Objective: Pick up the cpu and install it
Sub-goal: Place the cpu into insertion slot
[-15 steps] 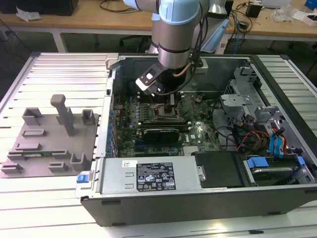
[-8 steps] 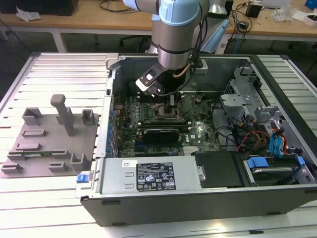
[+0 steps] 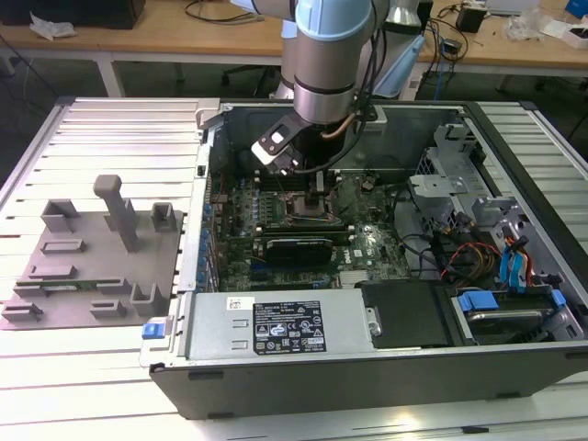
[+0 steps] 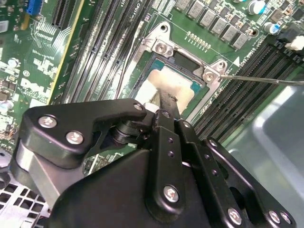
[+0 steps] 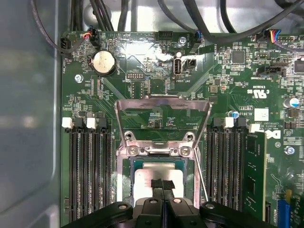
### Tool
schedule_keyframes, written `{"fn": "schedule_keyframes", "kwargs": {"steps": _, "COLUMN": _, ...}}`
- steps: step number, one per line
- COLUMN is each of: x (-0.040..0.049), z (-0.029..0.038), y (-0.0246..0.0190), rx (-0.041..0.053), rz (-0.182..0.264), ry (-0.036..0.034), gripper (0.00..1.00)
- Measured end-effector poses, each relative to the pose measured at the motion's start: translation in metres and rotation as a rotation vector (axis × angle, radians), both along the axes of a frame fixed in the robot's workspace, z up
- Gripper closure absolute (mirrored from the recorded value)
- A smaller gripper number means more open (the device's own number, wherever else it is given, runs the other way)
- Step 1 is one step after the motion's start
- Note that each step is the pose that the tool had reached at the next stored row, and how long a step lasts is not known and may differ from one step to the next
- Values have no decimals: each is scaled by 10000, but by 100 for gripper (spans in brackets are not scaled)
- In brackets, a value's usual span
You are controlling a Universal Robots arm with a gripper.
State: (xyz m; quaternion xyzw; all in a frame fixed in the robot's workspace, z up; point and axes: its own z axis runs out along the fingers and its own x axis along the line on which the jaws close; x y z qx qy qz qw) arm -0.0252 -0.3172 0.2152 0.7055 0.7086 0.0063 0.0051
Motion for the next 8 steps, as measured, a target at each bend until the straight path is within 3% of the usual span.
{"fn": "schedule_keyframes", "kwargs": {"steps": 4, "x": 0, "z": 146, "y": 0, "rx": -1, "rz": 0, "ry": 1, "gripper": 89}}
{"fn": "schedule_keyframes", "kwargs": {"steps": 8, "x": 0, "z": 367, "y": 1, "rx": -9, "rz": 1, "ry": 1, "gripper": 89}}
